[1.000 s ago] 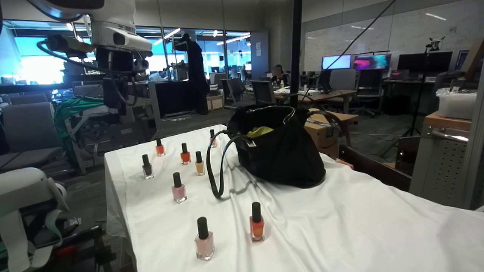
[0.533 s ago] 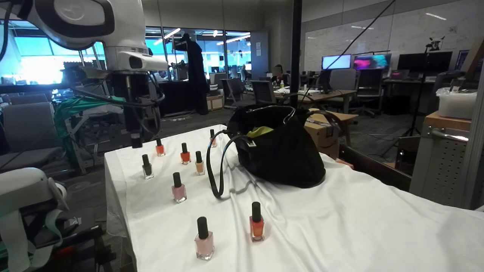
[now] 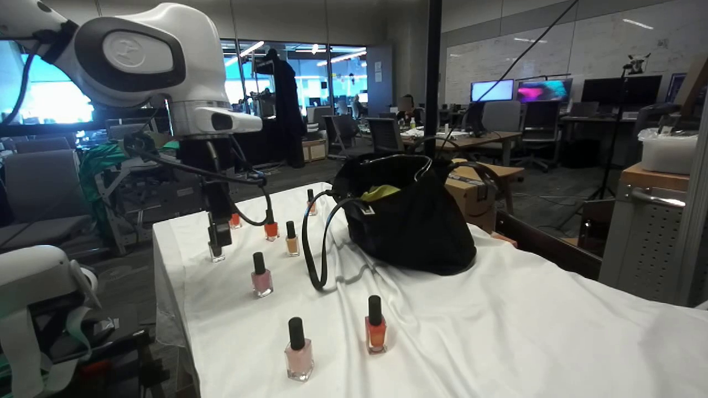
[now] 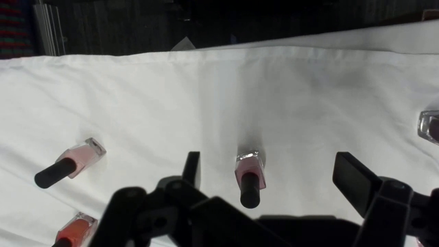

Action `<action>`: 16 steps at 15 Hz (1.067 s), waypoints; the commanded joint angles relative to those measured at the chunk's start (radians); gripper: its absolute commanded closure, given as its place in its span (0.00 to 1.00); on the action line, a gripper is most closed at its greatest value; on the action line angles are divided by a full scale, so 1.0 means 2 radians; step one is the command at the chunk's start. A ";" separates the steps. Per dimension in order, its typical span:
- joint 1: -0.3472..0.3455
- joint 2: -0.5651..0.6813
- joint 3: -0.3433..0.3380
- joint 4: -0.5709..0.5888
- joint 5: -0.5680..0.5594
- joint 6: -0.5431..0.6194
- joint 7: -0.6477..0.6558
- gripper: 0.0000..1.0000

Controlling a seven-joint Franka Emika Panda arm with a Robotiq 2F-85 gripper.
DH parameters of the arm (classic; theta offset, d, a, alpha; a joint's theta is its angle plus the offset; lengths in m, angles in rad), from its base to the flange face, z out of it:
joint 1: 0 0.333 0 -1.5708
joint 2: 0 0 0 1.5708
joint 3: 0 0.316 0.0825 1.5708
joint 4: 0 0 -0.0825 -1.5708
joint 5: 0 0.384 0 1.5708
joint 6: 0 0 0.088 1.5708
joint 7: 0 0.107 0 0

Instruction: Put all the nail polish bottles into the bag

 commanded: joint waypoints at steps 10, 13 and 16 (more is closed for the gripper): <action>0.005 0.128 -0.066 0.021 0.012 0.143 -0.178 0.00; 0.009 0.150 -0.069 0.032 0.038 0.142 -0.225 0.00; 0.011 0.169 -0.065 0.045 0.055 0.135 -0.258 0.00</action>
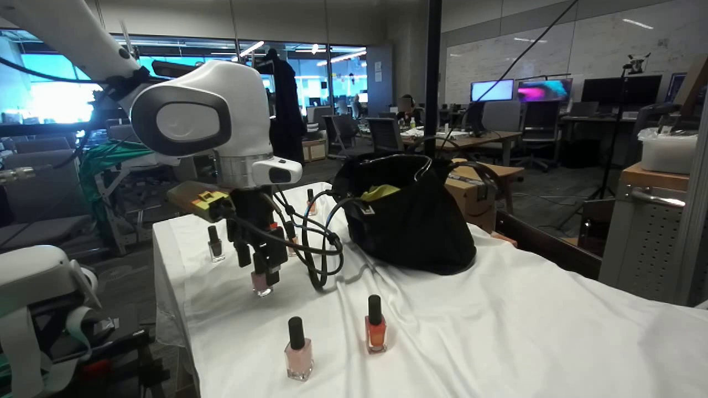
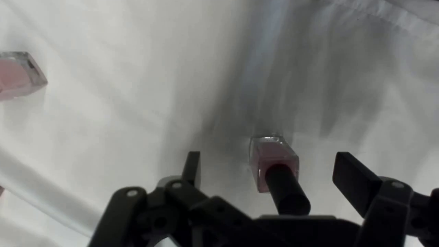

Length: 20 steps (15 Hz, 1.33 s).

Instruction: Put all the nail polish bottles into the bag

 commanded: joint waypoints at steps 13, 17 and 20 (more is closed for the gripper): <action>-0.001 0.077 0.001 0.058 -0.004 -0.001 -0.047 0.00; -0.004 0.075 0.000 0.058 -0.011 -0.005 -0.045 0.00; -0.006 0.072 -0.001 0.054 -0.024 -0.005 -0.042 0.00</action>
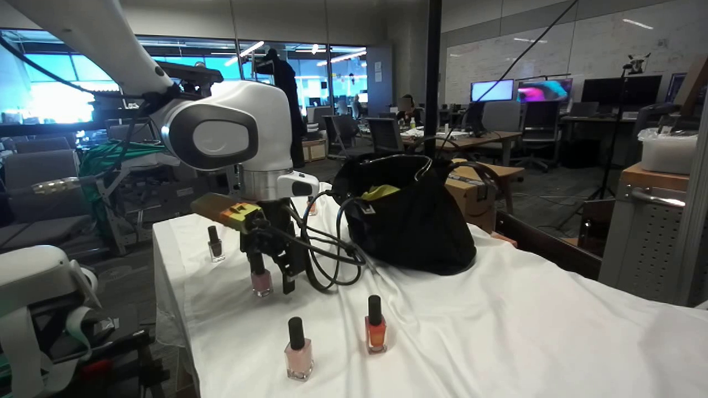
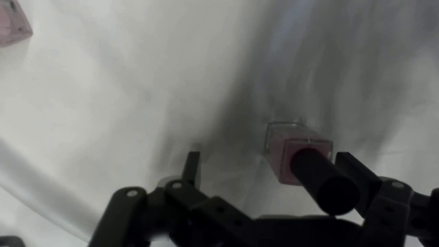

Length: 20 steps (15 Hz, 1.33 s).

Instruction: Put all the nail polish bottles into the bag

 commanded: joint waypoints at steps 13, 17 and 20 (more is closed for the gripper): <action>-0.004 -0.010 -0.001 0.001 -0.060 -0.013 0.030 0.84; 0.000 -0.014 0.002 0.016 -0.091 -0.052 0.059 0.83; 0.005 -0.018 0.007 0.042 -0.101 -0.102 0.072 0.83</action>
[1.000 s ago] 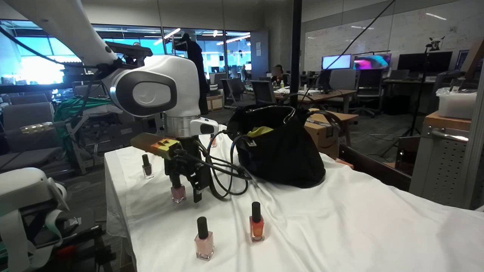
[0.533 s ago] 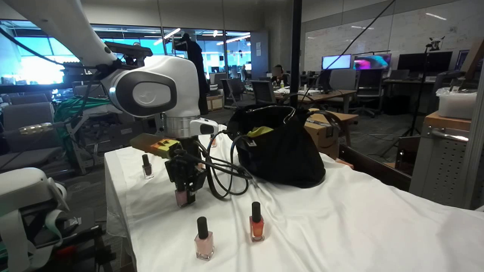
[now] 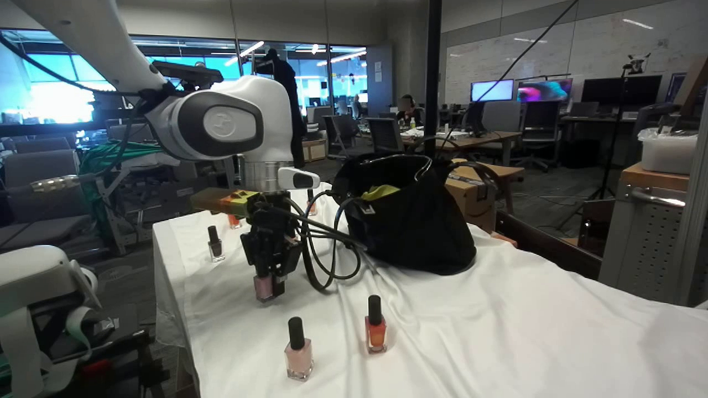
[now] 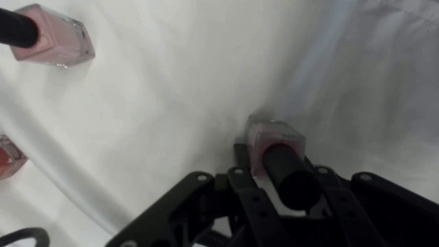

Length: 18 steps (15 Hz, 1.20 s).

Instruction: Put all the nail polish bottles into the bag

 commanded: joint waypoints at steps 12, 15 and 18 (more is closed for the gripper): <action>0.019 0.029 0.018 0.231 -0.018 -0.167 0.042 0.83; 0.018 0.054 0.017 0.285 -0.014 -0.167 0.044 0.83; 0.020 0.082 0.017 0.333 -0.011 -0.158 0.053 0.83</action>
